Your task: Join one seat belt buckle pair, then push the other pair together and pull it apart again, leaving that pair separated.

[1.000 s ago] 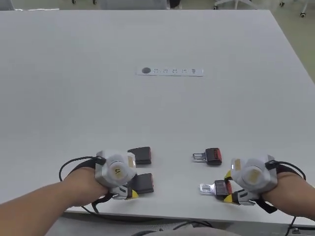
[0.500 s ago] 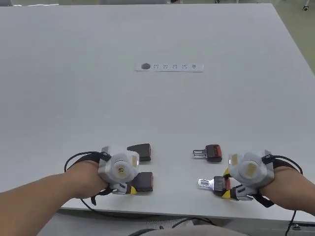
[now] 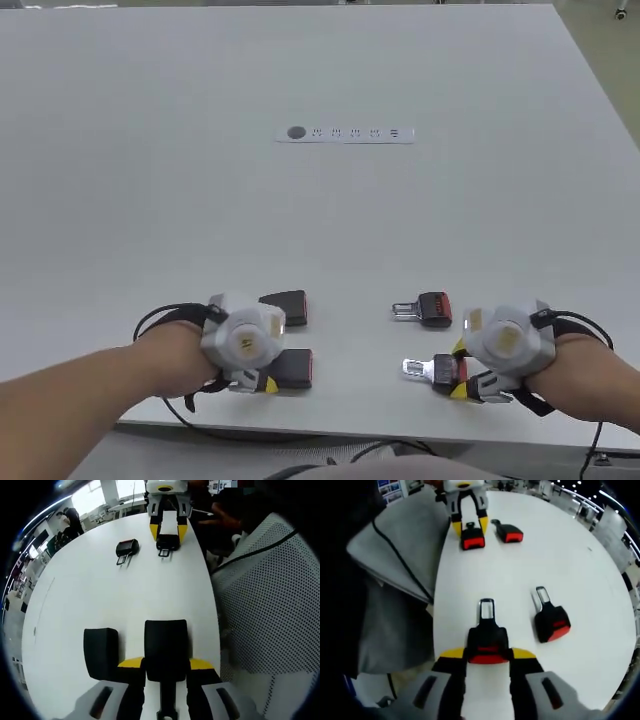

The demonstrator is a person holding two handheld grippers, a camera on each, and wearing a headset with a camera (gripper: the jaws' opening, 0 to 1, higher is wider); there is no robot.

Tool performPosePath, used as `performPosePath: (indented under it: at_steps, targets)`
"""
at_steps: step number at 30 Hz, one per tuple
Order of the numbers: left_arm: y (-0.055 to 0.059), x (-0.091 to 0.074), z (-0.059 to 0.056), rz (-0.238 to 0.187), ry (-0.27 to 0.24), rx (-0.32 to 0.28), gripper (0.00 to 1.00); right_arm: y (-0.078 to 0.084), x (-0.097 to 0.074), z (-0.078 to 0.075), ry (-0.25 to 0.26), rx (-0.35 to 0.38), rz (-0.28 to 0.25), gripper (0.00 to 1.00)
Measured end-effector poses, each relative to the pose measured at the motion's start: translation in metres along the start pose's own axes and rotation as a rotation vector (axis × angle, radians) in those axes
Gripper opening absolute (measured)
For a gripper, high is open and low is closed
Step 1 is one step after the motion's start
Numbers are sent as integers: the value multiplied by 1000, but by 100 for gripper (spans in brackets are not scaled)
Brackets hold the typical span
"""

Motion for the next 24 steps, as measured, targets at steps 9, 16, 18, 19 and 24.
performPosePath:
  at_steps: [9, 16, 18, 19, 24]
  targets:
    - [-3, 0, -2, 16, -2, 20, 32, -12, 4, 4, 0, 9, -23, 33]
    - [-1, 1, -2, 11, -10, 10, 32, -19, 8, 6, 6, 16, -39, 33]
    - [-1, 1, -1, 15, -10, 13, 32, -23, 9, 6, 7, 15, -49, 33]
    - [-1, 2, -1, 16, -10, 14, 32, -25, 10, 7, 6, 14, -51, 32]
    - [-1, 2, -2, 17, -9, 16, 32, -39, 14, 12, 0, 7, -68, 32]
Point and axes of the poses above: the centre of the closed fingertips' face, and the gripper's own axes: x roughly forward along the fingers, z roughly to its left, y roughly out of its underside, the point moved 10 cm from there along -x, roughly backward along the fingers, and after that the axes turned 7 degrees about z, right-handed, at the moved point
